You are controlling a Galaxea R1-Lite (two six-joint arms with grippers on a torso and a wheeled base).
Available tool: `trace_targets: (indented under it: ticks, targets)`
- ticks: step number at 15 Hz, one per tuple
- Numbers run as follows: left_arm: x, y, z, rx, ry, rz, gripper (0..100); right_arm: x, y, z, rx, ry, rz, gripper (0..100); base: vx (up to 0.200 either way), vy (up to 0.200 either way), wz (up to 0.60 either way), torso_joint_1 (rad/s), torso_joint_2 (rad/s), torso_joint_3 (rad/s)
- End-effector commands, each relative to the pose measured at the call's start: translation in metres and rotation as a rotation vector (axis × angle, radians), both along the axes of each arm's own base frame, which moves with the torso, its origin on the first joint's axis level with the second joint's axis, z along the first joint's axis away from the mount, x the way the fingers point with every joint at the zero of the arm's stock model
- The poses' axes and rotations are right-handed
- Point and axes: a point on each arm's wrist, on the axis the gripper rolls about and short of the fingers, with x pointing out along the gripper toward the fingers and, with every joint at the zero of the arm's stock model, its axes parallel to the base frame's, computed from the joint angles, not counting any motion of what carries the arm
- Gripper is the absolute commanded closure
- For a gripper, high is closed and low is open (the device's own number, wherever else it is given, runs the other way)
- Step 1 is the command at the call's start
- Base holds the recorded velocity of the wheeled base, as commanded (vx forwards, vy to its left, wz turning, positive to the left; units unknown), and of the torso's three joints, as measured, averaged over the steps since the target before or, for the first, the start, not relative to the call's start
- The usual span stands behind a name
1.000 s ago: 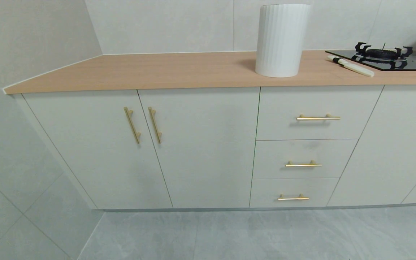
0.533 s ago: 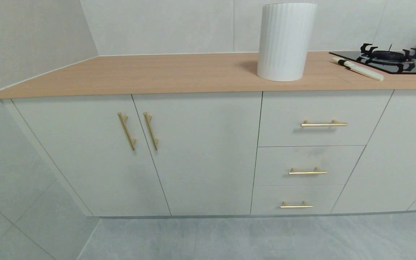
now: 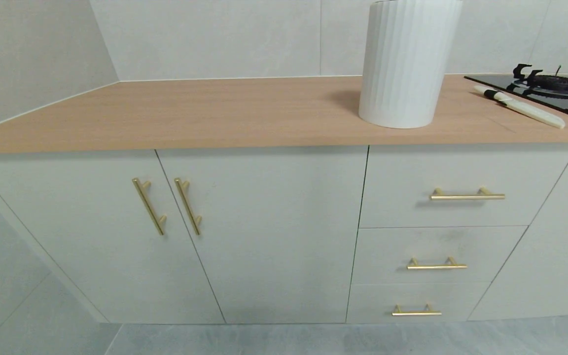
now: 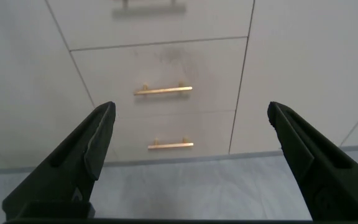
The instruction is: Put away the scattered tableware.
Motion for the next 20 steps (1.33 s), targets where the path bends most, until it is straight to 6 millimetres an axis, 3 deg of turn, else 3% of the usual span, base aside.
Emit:
trace_targets:
  ticks: [1,6,16,20]
  targets:
    - [0.0000,0.0000,0.0001,0.000,0.000,0.001,0,0.0002,0.0000,0.0000,0.000,0.003,0.001,0,0.200,0.000,0.00,-0.002,0.00,0.002]
    - [0.0000,0.0000,0.0001,0.000,0.000,0.000,0,0.0002,0.0000,0.0000,0.000,0.003,0.001,0,0.200,0.000,0.00,0.002,0.00,0.003]
    - [0.0000,0.0000,0.0001,0.001,0.000,0.001,0,0.0002,0.0000,0.0000,0.000,0.003,0.001,0,0.000,0.000,0.00,0.000,0.00,0.000]
    - [0.0000,0.0000,0.0001,0.001,0.000,0.001,0,0.0002,0.0000,0.0000,0.000,0.003,0.001,0,0.000,-0.200,0.00,0.000,0.00,0.002]
